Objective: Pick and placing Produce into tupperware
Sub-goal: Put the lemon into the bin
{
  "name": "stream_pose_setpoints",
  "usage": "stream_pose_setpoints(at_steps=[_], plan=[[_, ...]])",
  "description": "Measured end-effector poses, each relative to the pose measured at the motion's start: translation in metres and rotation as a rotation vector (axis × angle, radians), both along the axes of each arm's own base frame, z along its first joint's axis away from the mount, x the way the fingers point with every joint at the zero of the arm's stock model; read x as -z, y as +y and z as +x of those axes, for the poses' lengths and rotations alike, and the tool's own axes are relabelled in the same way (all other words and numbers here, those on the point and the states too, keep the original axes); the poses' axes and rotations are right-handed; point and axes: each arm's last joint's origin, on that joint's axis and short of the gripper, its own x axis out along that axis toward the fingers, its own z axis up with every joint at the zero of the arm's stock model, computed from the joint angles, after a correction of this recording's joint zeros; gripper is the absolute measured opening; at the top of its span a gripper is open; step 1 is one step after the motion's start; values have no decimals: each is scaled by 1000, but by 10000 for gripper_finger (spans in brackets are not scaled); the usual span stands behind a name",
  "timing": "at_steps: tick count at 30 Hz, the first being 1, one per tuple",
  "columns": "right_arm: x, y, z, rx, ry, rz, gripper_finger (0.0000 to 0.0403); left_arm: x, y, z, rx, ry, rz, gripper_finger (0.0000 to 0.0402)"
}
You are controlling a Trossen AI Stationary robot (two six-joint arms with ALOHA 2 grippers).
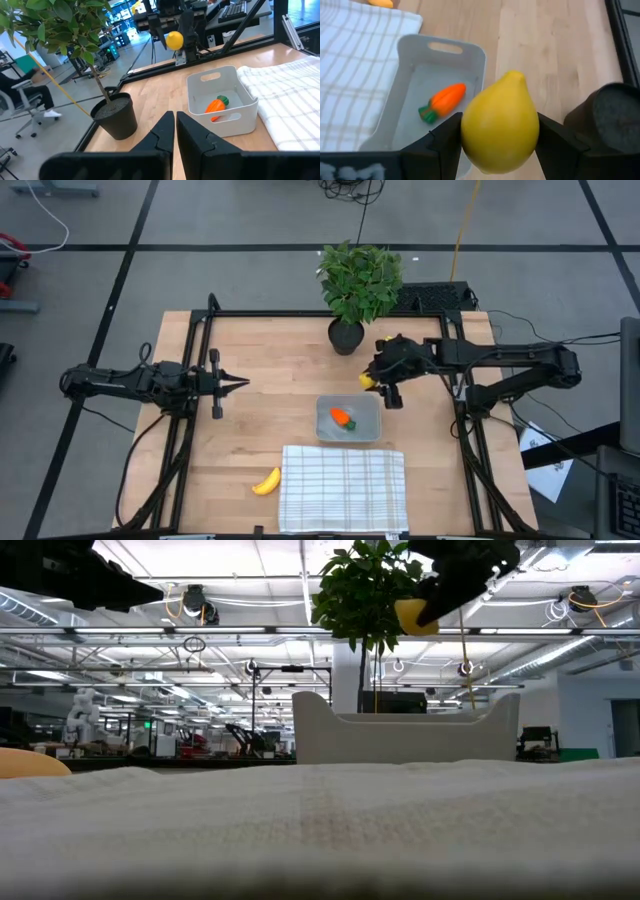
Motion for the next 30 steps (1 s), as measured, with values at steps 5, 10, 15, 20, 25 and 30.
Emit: stream_pose_setpoints(at_steps=[5, 10, 15, 20, 25, 30], plan=[[3, 2, 17, -32, 1, -18, 199, 0, 0, 0, -6, -1, 1, 24], [18, 10, 29, -81, 58, -26, 199, 0, 0, 0, -7, 0, 1, 24], [31, 19, 37, -98, 109, -9, 199, 0, 0, 0, -8, 0, 1, 24], [44, 27, 45, -89, 152, 25, 199, 0, 0, 0, -8, 0, 1, 24], [60, 35, 52, -129, 214, 17, 199, 0, 0, 0, -8, 1, 1, 24], [68, 40, 53, -172, 264, -9, 199, 0, 0, 0, -7, 3, 1, 24]])
